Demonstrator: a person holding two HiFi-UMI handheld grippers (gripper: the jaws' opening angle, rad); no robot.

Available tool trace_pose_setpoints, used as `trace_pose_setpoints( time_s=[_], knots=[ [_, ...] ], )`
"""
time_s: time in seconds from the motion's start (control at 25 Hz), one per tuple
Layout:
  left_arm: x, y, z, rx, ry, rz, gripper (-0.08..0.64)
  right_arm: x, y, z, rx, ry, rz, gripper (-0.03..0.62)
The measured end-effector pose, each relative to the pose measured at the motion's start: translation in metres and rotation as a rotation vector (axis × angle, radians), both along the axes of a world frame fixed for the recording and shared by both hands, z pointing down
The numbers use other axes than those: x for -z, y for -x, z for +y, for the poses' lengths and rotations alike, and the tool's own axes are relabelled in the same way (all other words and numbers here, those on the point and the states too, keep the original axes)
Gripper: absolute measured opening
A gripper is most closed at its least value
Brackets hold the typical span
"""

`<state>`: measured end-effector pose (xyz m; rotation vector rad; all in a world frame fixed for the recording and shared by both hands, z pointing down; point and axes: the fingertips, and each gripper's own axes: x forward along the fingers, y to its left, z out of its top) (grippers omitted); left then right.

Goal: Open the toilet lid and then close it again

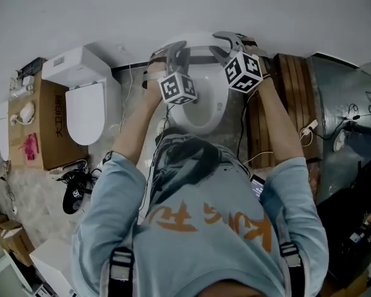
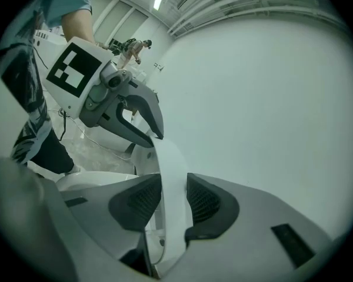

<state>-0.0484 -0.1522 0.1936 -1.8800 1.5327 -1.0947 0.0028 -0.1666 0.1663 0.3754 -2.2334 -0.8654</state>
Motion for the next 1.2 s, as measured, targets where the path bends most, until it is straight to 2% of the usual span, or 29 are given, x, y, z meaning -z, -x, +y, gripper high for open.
trace_pose_setpoints(
  time_s=[0.24, 0.4, 0.6, 0.72, 0.8, 0.92, 1.08, 1.2],
  knots=[
    [-0.024, -0.017, 0.047, 0.022, 0.034, 0.006, 0.085, -0.021, -0.020, 0.046, 0.033, -0.005, 0.009, 0.177],
    [-0.044, -0.028, 0.077, 0.008, 0.115, 0.017, 0.092, -0.038, -0.033, 0.070, 0.025, 0.066, -0.010, 0.242],
    [-0.060, -0.033, 0.101, -0.020, 0.207, 0.011, 0.098, -0.057, -0.037, 0.091, 0.009, 0.144, -0.041, 0.235],
    [-0.068, -0.037, 0.112, -0.029, 0.262, -0.011, 0.106, -0.066, -0.042, 0.102, 0.004, 0.160, -0.060, 0.241],
    [-0.074, -0.041, 0.120, -0.025, 0.306, -0.056, 0.110, -0.074, -0.046, 0.109, 0.015, 0.168, -0.044, 0.241],
    [-0.081, -0.048, 0.131, -0.014, 0.349, -0.117, 0.157, -0.087, -0.053, 0.122, 0.038, 0.193, -0.001, 0.242],
    [-0.092, -0.057, 0.148, -0.033, 0.393, -0.105, 0.198, -0.104, -0.061, 0.140, 0.054, 0.218, 0.030, 0.244],
    [-0.105, -0.062, 0.159, -0.063, 0.445, -0.096, 0.229, -0.118, -0.067, 0.155, 0.071, 0.272, 0.050, 0.244]
  ],
)
